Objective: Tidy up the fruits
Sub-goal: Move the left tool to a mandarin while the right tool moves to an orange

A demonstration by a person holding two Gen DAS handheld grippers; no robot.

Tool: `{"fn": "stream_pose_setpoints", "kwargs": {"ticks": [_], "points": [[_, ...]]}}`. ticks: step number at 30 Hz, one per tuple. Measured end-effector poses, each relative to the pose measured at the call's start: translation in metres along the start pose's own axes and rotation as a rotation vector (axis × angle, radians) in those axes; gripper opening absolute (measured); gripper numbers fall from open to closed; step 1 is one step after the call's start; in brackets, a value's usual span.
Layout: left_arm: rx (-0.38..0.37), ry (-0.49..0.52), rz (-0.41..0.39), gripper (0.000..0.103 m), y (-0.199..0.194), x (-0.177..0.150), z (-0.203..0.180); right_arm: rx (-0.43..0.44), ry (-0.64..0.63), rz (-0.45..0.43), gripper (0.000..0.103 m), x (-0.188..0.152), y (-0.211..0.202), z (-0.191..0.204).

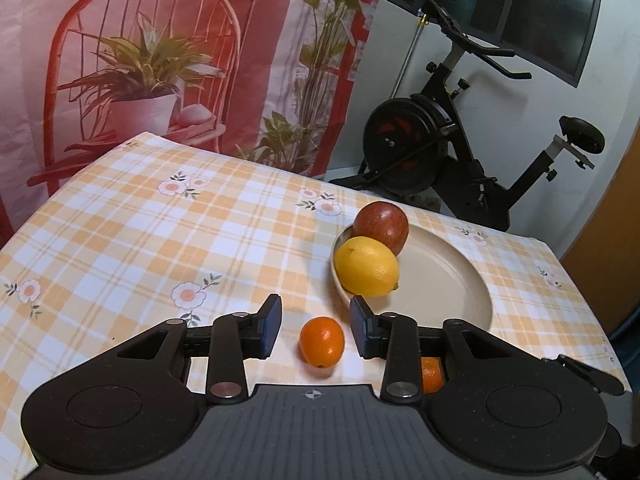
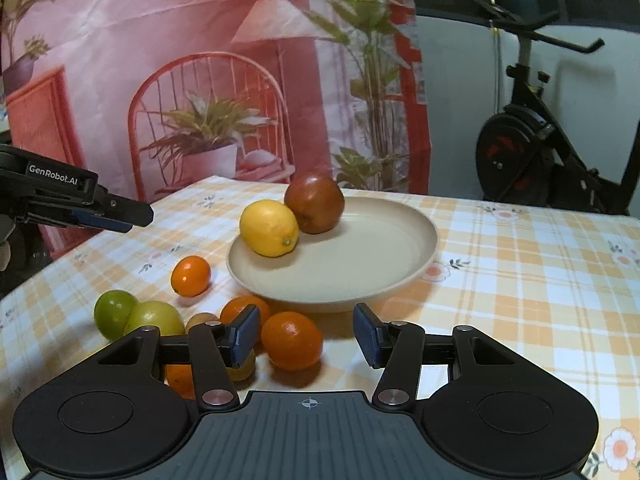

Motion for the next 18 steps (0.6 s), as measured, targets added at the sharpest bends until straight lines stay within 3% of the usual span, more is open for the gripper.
{"fn": "stream_pose_setpoints", "kwargs": {"ticks": [9,18], "points": [[0.006,-0.005,0.004,0.041,-0.003,-0.004,0.000,0.043,-0.082,0.080,0.048,-0.001,0.016,0.013],[0.010,-0.008,0.015,0.041,-0.005,-0.010,-0.002,0.035,-0.053,0.080,0.047,-0.001,0.017,0.006]]}}
Point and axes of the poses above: each gripper's, at about its wrist camera, not at the fingertips, and y roughly the way its jaws point, z to its left, x to its top, the point moved 7 cm from there along y, roughly the way its jaws point, and after that the axes turned 3 degrees about y, right-handed, at the moved point
